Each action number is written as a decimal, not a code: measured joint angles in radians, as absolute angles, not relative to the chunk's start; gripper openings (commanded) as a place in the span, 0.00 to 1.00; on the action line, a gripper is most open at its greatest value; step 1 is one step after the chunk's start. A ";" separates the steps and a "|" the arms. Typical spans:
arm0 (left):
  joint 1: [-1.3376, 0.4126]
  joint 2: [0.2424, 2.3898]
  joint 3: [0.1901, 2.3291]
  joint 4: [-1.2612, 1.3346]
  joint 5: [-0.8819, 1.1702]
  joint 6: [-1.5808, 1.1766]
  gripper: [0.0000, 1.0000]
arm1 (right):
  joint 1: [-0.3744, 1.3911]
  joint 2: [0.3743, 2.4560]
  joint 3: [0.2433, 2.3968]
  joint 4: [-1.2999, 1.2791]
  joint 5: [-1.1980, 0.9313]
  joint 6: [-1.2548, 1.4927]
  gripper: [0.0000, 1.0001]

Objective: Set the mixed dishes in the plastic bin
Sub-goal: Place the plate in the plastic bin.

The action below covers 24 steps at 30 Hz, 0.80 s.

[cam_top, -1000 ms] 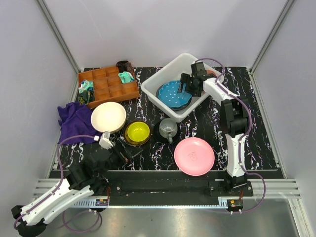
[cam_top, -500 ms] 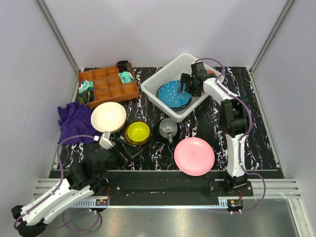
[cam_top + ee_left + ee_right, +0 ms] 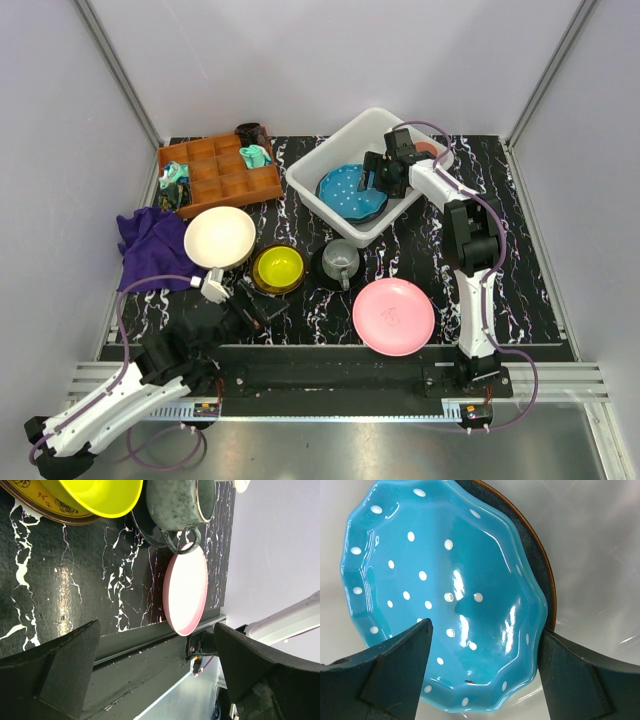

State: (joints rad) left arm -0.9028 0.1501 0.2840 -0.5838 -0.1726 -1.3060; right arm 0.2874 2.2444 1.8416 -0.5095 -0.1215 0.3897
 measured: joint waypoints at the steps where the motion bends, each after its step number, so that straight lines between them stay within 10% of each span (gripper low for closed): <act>1: -0.903 0.150 0.284 -0.584 -0.173 -1.307 0.99 | 0.287 2.245 1.842 -0.509 -0.121 0.390 0.89; 24: -0.903 0.144 0.283 -0.584 -0.173 -1.311 0.99 | 0.292 2.228 1.840 -0.517 0.020 0.369 0.89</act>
